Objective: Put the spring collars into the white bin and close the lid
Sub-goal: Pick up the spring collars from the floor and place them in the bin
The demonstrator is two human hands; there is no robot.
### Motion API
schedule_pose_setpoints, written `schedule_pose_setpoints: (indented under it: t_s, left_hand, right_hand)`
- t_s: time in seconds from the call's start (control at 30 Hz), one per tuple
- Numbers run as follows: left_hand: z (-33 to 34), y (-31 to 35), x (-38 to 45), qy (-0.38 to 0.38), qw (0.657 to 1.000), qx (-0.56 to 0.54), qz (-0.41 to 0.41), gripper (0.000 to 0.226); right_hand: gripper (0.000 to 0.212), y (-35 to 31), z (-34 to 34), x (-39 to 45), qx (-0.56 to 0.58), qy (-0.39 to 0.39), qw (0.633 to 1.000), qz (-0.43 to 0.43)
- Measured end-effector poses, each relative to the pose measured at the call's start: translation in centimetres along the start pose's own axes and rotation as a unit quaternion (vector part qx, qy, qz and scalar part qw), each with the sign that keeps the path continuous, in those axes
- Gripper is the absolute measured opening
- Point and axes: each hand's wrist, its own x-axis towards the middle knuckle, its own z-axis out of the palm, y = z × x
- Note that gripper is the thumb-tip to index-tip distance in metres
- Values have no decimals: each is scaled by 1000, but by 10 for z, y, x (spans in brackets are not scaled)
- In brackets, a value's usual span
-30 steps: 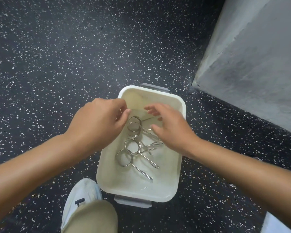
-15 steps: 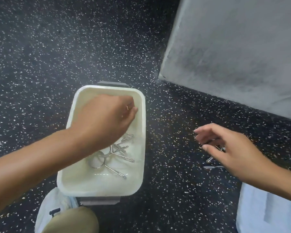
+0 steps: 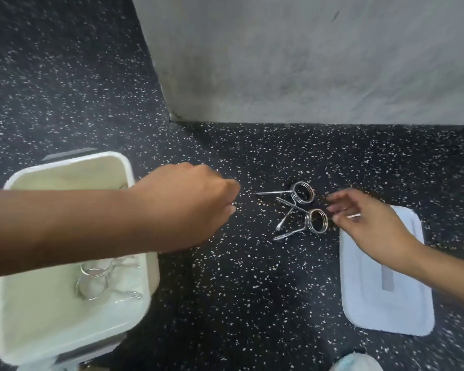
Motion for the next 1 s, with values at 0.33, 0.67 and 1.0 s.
schedule_pose_setpoints:
  t_s: [0.33,0.67,1.0]
  left_hand:
    - [25,54,145,-45,998,24,45,22]
    - [96,78,229,-73,996,-31,38,26]
    - [107,72,231,-65,996,-20,-56,53]
  right_hand:
    - [47,64,36,26,-8,-3,994,110]
    - [69,57,64,31,-150,-47,988,9]
    - [55,75,61,12,-248,-18,966,-65]
